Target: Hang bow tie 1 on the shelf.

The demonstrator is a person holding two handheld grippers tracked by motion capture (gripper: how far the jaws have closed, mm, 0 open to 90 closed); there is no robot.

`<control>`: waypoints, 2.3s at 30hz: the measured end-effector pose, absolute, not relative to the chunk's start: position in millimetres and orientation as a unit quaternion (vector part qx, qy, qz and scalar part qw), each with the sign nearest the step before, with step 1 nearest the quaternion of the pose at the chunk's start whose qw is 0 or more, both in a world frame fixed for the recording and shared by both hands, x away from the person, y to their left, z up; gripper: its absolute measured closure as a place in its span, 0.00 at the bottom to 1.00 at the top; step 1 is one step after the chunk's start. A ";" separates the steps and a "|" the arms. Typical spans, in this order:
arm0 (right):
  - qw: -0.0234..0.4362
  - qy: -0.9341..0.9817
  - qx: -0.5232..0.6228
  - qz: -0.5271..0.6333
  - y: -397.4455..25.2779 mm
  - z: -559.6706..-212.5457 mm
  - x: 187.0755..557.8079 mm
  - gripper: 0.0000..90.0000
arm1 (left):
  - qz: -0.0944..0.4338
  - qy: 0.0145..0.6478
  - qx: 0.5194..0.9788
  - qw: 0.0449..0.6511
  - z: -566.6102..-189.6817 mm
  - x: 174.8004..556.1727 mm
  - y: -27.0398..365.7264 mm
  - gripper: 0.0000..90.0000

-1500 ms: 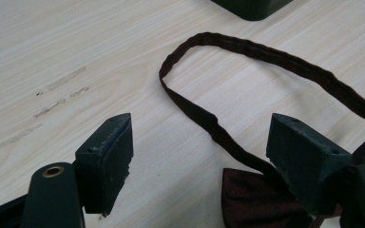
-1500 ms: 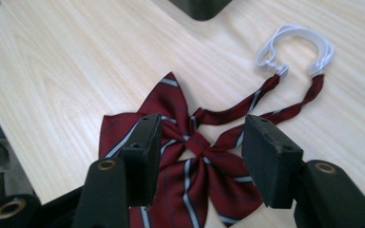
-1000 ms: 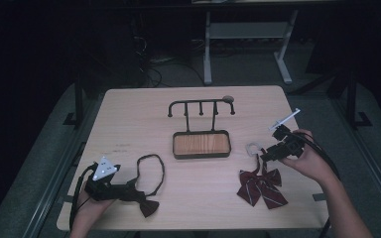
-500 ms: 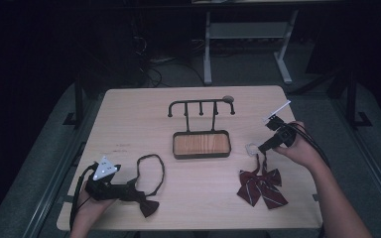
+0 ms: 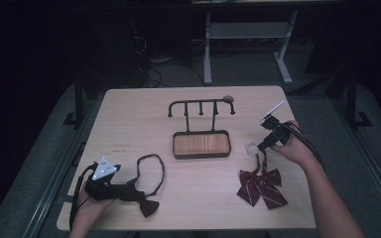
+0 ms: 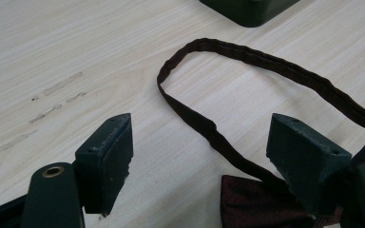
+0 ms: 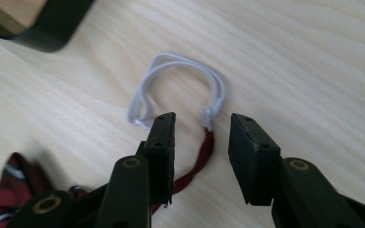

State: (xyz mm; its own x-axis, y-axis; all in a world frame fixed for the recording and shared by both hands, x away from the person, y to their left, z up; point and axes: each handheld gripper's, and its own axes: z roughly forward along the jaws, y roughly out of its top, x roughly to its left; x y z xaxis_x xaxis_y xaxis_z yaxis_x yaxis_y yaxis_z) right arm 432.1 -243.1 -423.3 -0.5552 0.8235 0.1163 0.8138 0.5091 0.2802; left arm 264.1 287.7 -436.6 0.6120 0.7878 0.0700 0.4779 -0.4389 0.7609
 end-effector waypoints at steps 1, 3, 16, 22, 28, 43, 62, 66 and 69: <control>0.015 0.868 0.472 0.151 -243.5 -424.4 432.7 0.70 | 0.213 0.385 0.821 0.363 -436.6 264.1 287.7 0.27; 0.016 0.870 0.472 0.144 -242.7 -426.6 433.3 0.71 | 0.213 0.384 0.822 0.363 -436.5 264.0 287.5 0.27; 0.029 0.878 0.465 0.113 -235.2 -437.6 437.6 0.76 | 0.211 0.384 0.822 0.363 -437.2 264.1 287.4 0.27; 0.041 0.881 0.459 0.108 -233.7 -438.8 437.3 0.85 | 0.210 0.384 0.822 0.365 -437.6 263.8 286.6 0.27; 0.043 0.882 0.457 0.104 -231.9 -438.9 435.9 0.92 | 0.212 0.383 0.823 0.363 -437.0 263.5 287.6 0.27; 0.034 0.889 0.437 0.133 -229.7 -418.8 419.4 0.93 | 0.213 0.383 0.823 0.362 -437.2 262.9 287.3 0.27; 0.030 0.894 0.401 0.198 -234.3 -376.9 388.8 0.93 | 0.211 0.384 0.822 0.363 -438.4 262.5 286.1 0.27; 0.025 0.895 0.391 0.213 -232.1 -364.6 383.5 0.93 | 0.212 0.383 0.823 0.362 -438.2 262.4 286.2 0.27; 0.026 0.897 0.387 0.212 -231.4 -361.2 382.2 0.93 | 0.212 0.383 0.823 0.363 -438.3 262.4 286.3 0.27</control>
State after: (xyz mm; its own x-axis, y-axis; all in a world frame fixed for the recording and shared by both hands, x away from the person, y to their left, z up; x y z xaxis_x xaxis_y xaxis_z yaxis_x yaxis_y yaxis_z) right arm 382.2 -231.4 -361.2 -0.6997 0.7048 0.1165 0.6825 0.6113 0.4007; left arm 262.4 286.3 -438.3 0.6167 0.7841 0.0699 0.4770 -0.4428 0.7592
